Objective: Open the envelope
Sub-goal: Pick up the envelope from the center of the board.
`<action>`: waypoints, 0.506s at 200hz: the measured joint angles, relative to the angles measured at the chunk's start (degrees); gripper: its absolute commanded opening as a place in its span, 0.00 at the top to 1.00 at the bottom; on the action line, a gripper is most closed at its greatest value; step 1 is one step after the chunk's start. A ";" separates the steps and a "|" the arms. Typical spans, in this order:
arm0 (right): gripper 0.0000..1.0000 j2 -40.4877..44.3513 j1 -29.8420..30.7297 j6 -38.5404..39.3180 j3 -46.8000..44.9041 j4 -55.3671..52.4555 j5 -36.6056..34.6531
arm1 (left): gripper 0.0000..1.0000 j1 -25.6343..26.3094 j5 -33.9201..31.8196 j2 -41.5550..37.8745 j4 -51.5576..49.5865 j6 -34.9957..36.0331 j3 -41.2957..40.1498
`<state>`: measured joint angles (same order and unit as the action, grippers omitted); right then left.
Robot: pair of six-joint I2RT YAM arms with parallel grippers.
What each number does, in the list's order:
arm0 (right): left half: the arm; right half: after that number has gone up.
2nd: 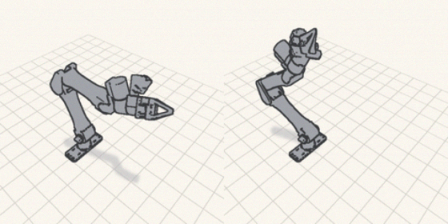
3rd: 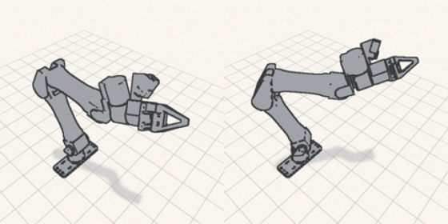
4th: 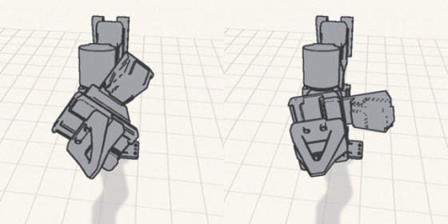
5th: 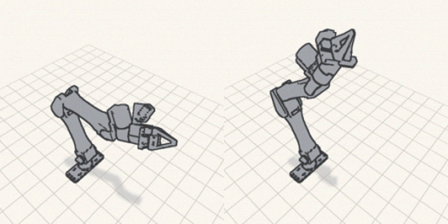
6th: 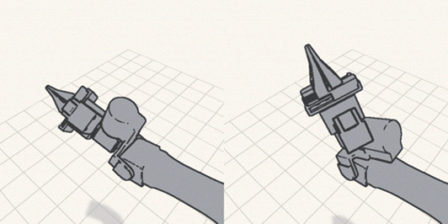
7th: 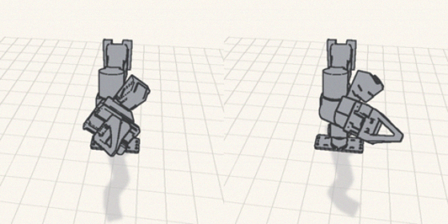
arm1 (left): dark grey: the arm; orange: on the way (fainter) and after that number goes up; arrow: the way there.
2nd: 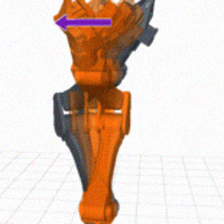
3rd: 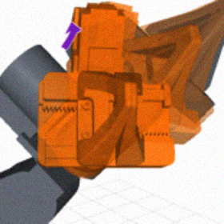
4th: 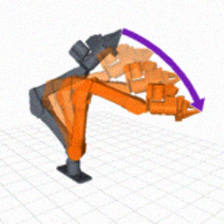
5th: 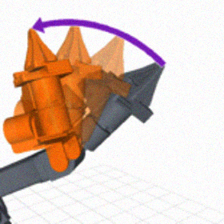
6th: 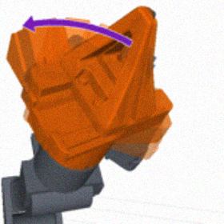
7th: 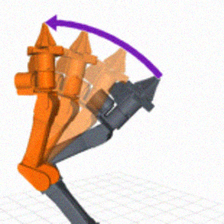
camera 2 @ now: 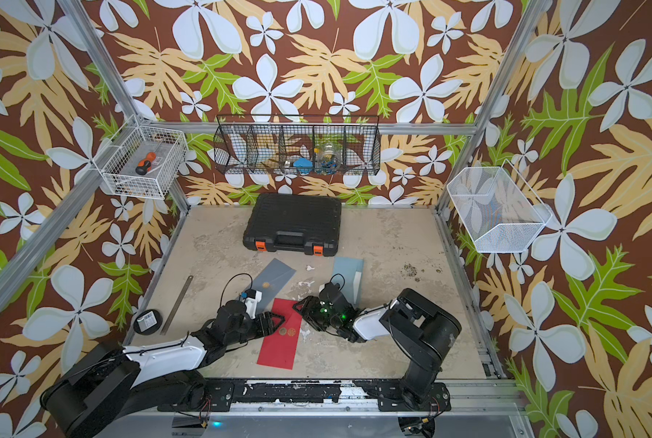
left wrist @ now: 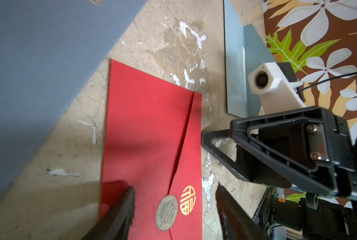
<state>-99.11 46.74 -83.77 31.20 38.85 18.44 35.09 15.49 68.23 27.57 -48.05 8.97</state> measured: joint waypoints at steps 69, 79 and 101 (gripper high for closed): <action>0.38 2.62 0.09 1.75 1.07 -5.97 -0.46 | 0.35 0.00 -1.01 -2.10 -1.20 0.00 -0.59; 0.38 3.48 0.09 2.27 1.36 -8.13 -0.85 | 0.34 0.00 -1.55 -3.23 -3.67 0.13 0.13; 0.38 4.50 0.09 3.76 2.34 -12.22 -1.99 | 0.31 0.00 -2.82 -6.12 -8.90 0.70 2.27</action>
<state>-94.61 46.83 -80.01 33.54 26.63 16.45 35.09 12.67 62.11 18.68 -47.35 11.25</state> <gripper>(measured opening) 0.618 0.669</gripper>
